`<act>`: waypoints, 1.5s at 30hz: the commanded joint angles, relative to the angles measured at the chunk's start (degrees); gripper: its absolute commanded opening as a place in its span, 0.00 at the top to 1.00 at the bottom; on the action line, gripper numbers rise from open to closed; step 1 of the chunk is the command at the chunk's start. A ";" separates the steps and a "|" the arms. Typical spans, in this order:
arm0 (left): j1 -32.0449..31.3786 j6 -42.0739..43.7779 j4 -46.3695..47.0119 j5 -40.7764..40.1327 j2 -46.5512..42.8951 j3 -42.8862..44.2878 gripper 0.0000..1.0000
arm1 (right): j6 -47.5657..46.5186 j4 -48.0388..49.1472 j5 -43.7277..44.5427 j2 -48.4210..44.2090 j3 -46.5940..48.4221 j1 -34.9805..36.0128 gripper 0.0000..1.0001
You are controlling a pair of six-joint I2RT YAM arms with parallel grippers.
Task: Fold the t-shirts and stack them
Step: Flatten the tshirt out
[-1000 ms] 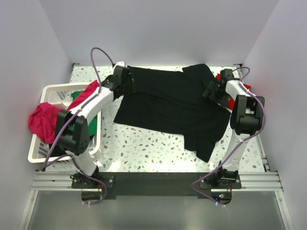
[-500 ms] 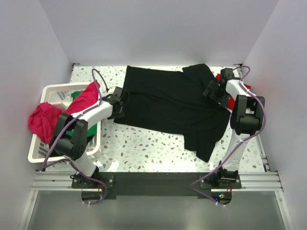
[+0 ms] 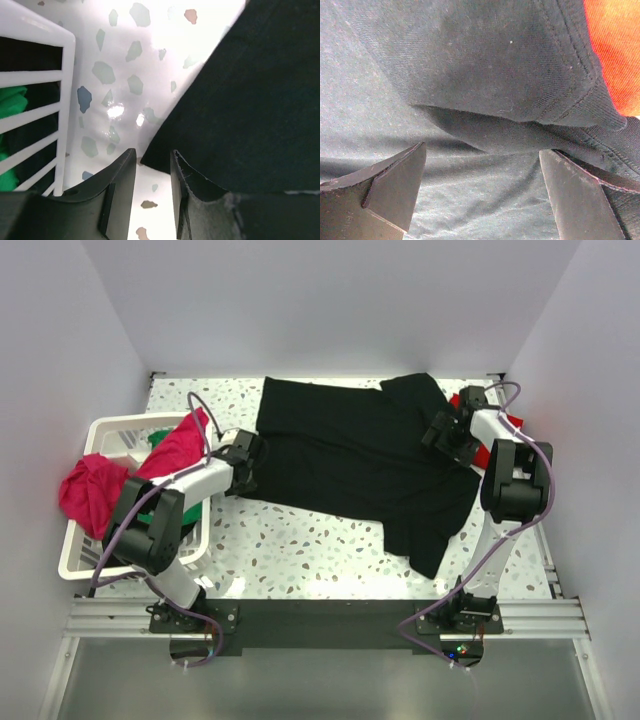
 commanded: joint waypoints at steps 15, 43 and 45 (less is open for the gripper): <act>2.43 -0.23 8.13 5.40 3.04 -2.90 0.62 | -0.48 1.00 -1.06 -4.84 -1.33 -0.35 0.01; 3.13 2.23 3.92 14.73 -8.73 -6.07 1.00 | 3.55 -17.10 2.97 -37.43 -29.25 12.04 0.07; 3.22 3.46 3.39 15.08 -9.08 -6.16 1.00 | 4.61 -21.22 6.03 -42.86 -31.21 12.30 0.11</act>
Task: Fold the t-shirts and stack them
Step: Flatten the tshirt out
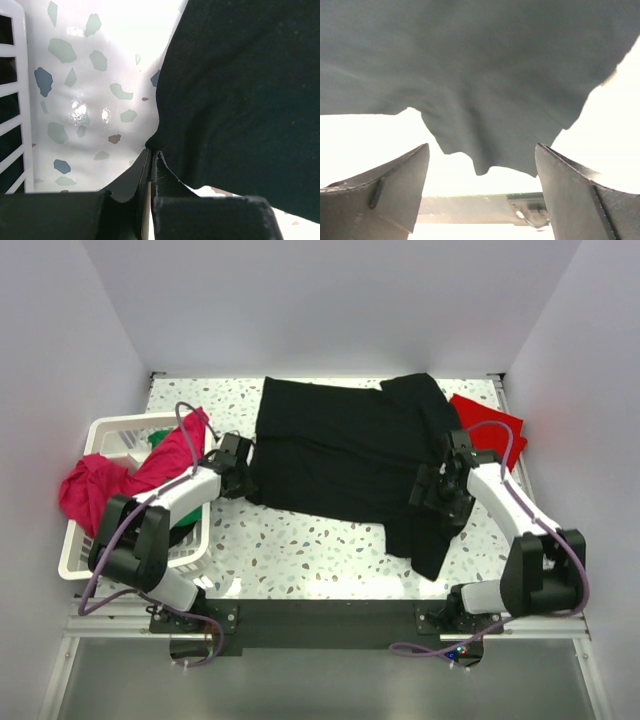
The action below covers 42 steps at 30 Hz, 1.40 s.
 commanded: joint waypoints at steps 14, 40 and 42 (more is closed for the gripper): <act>5.52 10.58 -1.66 6.21 -3.68 -0.41 1.00 | 15.71 -18.82 6.21 -21.80 -17.46 6.95 0.46; 9.74 13.58 -0.70 11.83 -3.15 2.14 1.00 | 30.48 -10.57 16.14 -17.14 -22.47 13.91 0.45; 9.91 13.49 -0.79 13.15 -3.06 1.97 1.00 | 31.10 -9.78 16.41 -16.96 -23.43 13.82 0.46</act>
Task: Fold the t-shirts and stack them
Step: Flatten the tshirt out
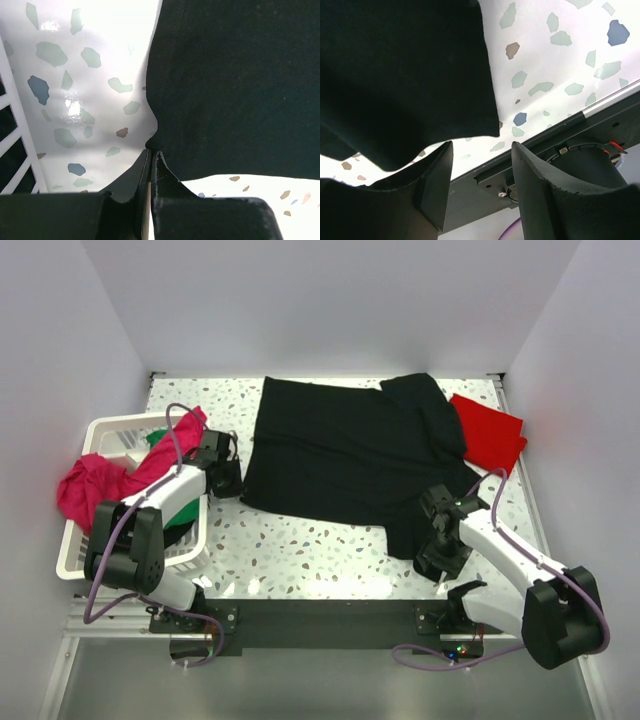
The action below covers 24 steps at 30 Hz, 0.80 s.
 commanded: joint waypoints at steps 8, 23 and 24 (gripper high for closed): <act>3.10 0.37 1.07 -0.97 -1.20 3.24 1.00 | 3.76 5.81 4.04 2.42 -3.60 0.38 0.49; 4.95 0.37 0.37 -0.18 -1.20 4.21 1.00 | 6.57 9.41 8.17 0.66 -5.18 0.56 0.67; 4.95 0.37 0.54 0.08 -1.03 4.38 1.00 | 6.57 9.50 8.08 0.66 -5.18 0.56 0.69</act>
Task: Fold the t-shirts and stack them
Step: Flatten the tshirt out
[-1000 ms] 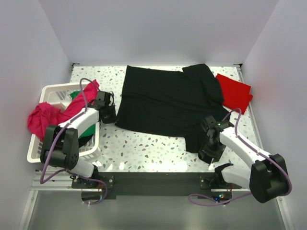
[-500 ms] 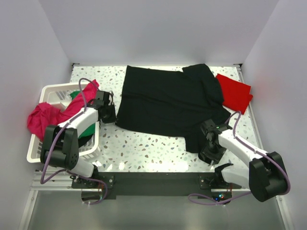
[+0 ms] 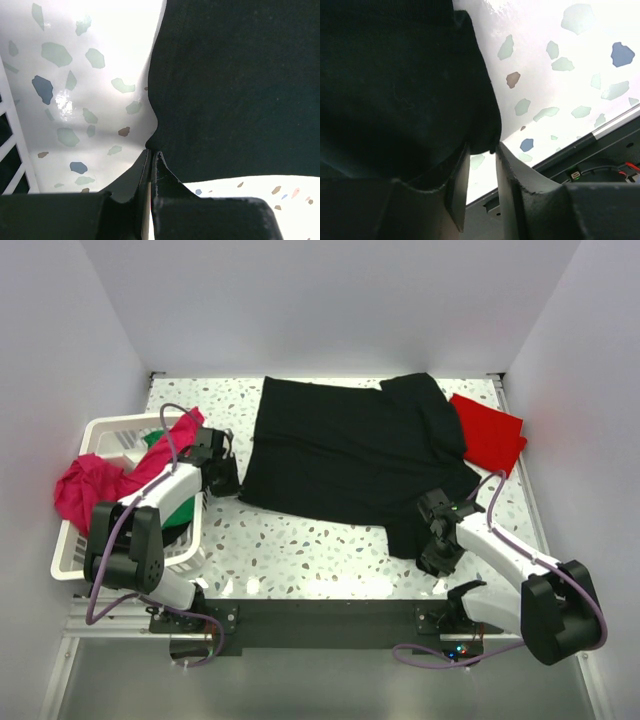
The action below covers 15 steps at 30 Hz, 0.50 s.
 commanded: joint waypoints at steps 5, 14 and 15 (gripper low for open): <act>2.65 0.64 2.43 -0.98 -0.76 3.42 1.00 | 0.58 3.52 2.51 -0.15 -0.97 0.36 0.93; 2.65 1.25 2.87 0.60 -1.90 3.07 1.00 | -6.97 -0.95 -2.59 2.31 5.97 0.36 1.00; 2.65 1.51 2.95 0.78 -2.25 3.16 1.00 | -7.68 -2.01 -2.94 2.23 7.98 0.36 1.00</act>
